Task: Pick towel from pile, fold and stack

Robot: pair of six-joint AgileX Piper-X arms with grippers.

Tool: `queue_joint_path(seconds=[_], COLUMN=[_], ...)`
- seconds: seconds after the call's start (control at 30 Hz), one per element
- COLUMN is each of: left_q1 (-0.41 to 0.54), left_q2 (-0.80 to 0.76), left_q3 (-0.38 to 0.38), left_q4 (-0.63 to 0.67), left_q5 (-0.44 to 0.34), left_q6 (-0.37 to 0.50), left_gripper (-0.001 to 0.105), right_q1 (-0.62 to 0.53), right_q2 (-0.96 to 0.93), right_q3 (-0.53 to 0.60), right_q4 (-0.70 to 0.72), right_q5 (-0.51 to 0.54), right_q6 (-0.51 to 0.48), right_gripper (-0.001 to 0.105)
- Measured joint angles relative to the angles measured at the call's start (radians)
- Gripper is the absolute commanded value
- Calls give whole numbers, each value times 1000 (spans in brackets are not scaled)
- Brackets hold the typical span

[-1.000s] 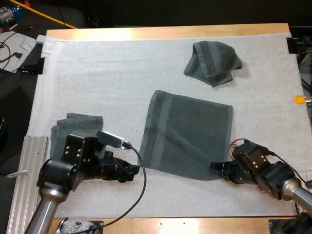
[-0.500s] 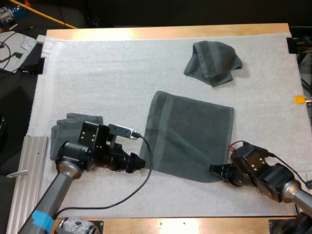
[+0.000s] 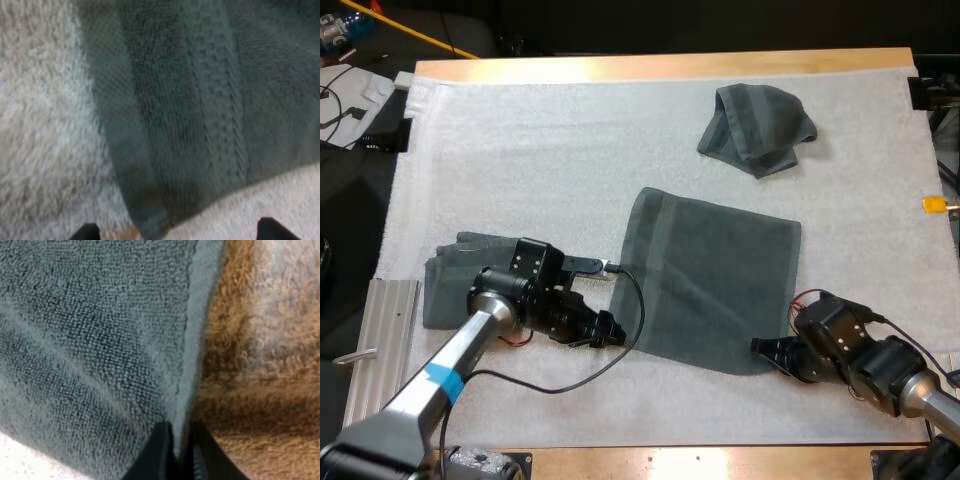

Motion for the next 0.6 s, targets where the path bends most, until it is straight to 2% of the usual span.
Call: queue_joint_path(seconds=[0.13,0.2,0.23,0.6], left_q1=[0,0,0,0], left_q2=[47,57,78,134], left_q3=[0,0,0,0], left_q4=[-28,-35,-45,-64], left_q5=[26,33,58,141], left_q6=[0,0,-2,-3], left_gripper=[50,53,52,52], right_q1=[0,0,0,0], right_q2=[0,0,0,0], right_q3=[0,0,0,0], right_q4=[0,0,0,1], right_q5=[2,2,4,7], right_q6=[0,0,0,0], right_gripper=[0,0,0,0])
